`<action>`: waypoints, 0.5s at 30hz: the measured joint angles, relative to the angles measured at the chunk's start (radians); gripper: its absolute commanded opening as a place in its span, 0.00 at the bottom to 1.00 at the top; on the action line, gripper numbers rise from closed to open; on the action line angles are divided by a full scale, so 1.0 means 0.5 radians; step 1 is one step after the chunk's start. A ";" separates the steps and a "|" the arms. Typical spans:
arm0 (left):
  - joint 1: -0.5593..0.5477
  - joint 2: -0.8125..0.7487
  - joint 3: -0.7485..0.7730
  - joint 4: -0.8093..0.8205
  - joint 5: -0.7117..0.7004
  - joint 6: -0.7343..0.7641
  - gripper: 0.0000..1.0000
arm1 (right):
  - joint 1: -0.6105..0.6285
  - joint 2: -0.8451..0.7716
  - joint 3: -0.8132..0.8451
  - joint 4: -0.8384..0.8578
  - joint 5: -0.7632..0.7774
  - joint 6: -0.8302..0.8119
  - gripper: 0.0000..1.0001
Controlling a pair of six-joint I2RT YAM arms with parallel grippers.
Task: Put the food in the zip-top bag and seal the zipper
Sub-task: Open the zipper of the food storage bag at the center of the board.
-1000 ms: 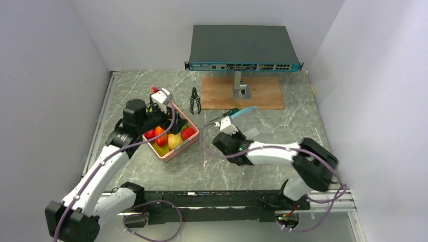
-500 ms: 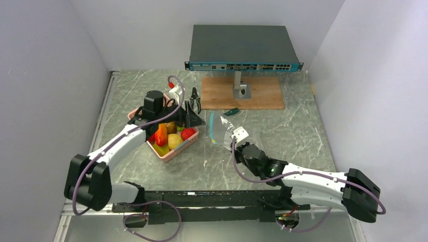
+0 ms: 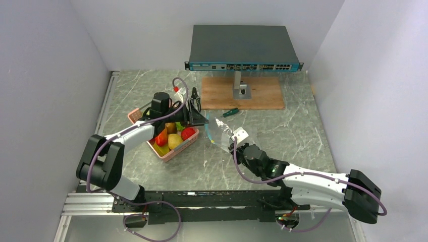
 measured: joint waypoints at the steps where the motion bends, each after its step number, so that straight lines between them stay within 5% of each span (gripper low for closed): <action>1: 0.000 0.000 0.007 -0.024 -0.008 0.014 0.59 | 0.000 0.000 -0.001 -0.001 0.004 0.005 0.00; 8: -0.001 -0.075 -0.039 -0.147 -0.096 0.107 0.60 | 0.000 -0.125 -0.037 0.004 0.122 0.079 0.00; 15: -0.020 -0.027 -0.060 -0.132 -0.011 0.105 0.80 | 0.000 -0.243 -0.086 0.018 0.167 0.087 0.00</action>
